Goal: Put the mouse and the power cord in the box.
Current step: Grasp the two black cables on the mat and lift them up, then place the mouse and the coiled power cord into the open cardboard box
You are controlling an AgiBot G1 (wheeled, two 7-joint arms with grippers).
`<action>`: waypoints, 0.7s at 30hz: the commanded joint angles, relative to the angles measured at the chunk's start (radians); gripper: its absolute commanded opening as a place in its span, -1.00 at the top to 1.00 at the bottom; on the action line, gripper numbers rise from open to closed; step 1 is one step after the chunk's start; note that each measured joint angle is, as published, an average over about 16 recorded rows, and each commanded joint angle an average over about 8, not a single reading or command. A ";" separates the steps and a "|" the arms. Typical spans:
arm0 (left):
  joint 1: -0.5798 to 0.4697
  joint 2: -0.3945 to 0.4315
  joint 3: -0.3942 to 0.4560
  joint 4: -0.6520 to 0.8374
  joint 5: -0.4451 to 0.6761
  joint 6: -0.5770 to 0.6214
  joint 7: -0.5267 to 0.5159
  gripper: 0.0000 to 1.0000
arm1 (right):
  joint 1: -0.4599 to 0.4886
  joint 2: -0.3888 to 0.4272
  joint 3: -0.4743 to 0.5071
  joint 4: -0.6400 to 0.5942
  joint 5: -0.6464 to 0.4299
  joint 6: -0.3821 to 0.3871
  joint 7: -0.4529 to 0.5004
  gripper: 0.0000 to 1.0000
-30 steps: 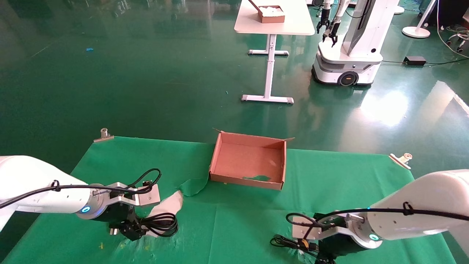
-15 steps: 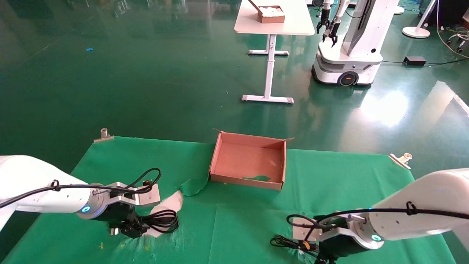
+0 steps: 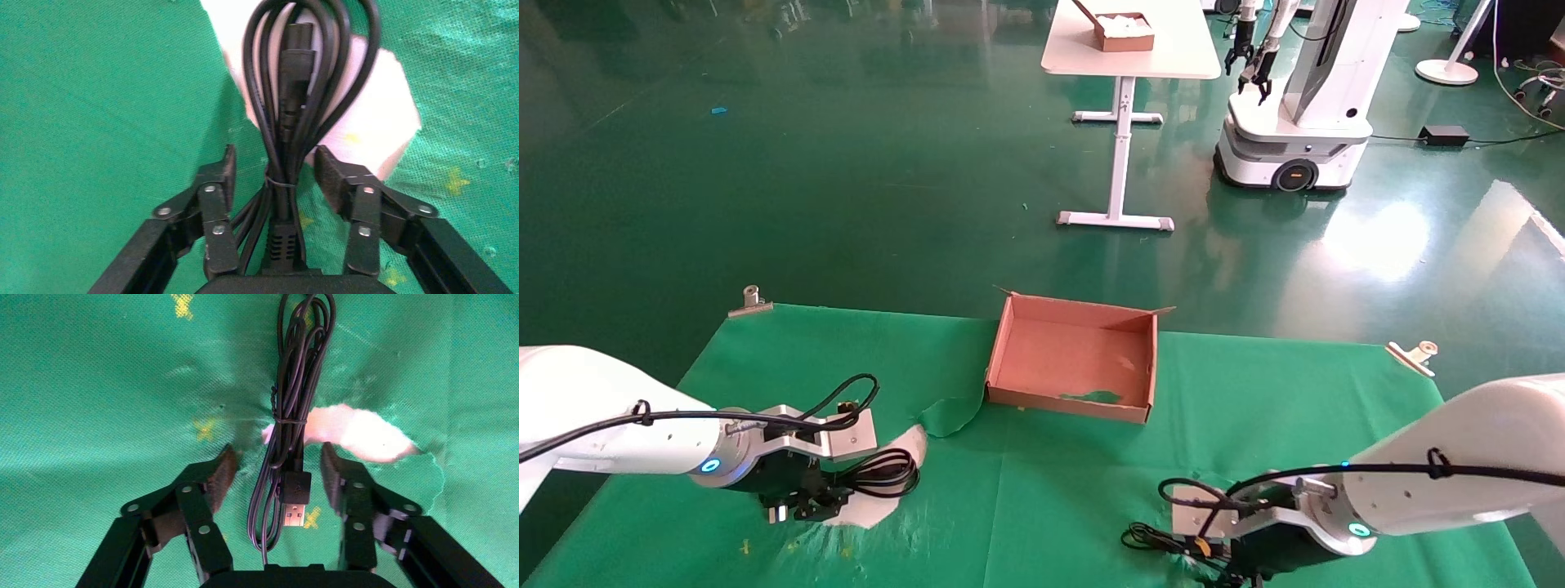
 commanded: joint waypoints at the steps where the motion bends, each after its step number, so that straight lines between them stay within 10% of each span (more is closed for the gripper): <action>1: 0.000 0.000 0.000 0.000 0.000 0.000 0.000 1.00 | 0.000 0.000 0.000 0.001 0.000 -0.001 0.000 1.00; 21: 0.001 0.000 0.000 0.000 0.001 0.001 0.000 1.00 | 0.001 0.001 0.000 0.003 0.000 0.003 -0.002 1.00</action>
